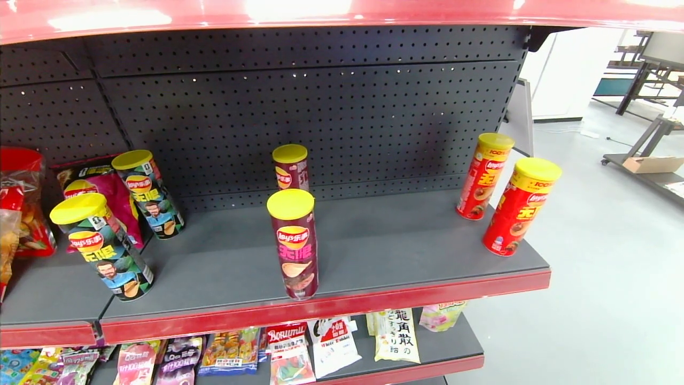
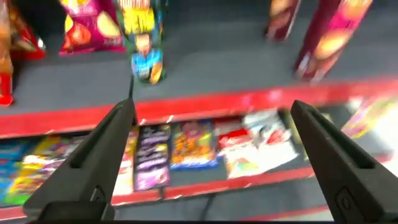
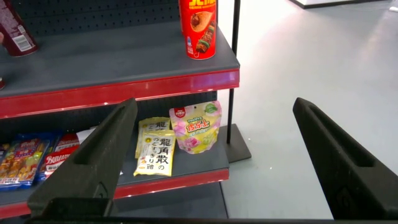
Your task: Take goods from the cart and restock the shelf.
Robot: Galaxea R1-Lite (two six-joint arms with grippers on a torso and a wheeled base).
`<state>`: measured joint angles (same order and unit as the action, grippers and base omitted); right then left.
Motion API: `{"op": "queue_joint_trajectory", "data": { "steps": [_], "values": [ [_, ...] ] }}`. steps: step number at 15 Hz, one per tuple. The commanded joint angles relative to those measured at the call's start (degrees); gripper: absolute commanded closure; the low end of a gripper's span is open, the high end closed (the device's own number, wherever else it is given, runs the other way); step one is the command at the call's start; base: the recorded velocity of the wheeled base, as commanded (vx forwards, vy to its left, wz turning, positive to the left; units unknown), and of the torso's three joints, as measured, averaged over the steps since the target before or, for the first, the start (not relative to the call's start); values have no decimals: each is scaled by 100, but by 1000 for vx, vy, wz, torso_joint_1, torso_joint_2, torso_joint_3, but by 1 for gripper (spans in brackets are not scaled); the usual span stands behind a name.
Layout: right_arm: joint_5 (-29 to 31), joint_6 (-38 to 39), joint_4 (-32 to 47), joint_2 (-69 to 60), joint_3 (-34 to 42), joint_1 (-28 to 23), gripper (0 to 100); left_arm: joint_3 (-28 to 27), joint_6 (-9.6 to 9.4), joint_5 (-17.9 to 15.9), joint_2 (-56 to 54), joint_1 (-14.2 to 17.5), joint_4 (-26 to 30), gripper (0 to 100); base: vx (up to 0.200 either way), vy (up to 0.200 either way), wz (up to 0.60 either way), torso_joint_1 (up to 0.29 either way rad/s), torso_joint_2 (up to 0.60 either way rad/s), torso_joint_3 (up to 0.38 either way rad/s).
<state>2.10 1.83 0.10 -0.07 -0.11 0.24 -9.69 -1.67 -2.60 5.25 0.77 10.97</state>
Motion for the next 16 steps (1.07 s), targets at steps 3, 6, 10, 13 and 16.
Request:
{"op": "queue_joint_trajectory", "data": {
  "steps": [3, 6, 10, 13, 16],
  "values": [
    [1, -7, -1, 7, 2, 2, 0, 512, -26, -373, -525, -24, -412, 0, 0, 0, 0, 0, 0, 0],
    [1, -42, -1, 7, 2, 2, 0, 538, -88, -74, -525, -24, -456, 0, 0, 0, 0, 0, 0, 0],
    [-192, -236, -1, 7, 2, 2, 0, 547, -97, -109, -525, -24, -456, 0, 0, 0, 0, 0, 0, 0],
    [-245, -209, -1, 7, 2, 2, 0, 547, -97, -101, -525, -24, -456, 0, 0, 0, 0, 0, 0, 0],
    [-218, -200, -1, 7, 2, 2, 0, 547, -88, -171, -525, -24, -456, 0, 0, 0, 0, 0, 0, 0]
  ]
}}
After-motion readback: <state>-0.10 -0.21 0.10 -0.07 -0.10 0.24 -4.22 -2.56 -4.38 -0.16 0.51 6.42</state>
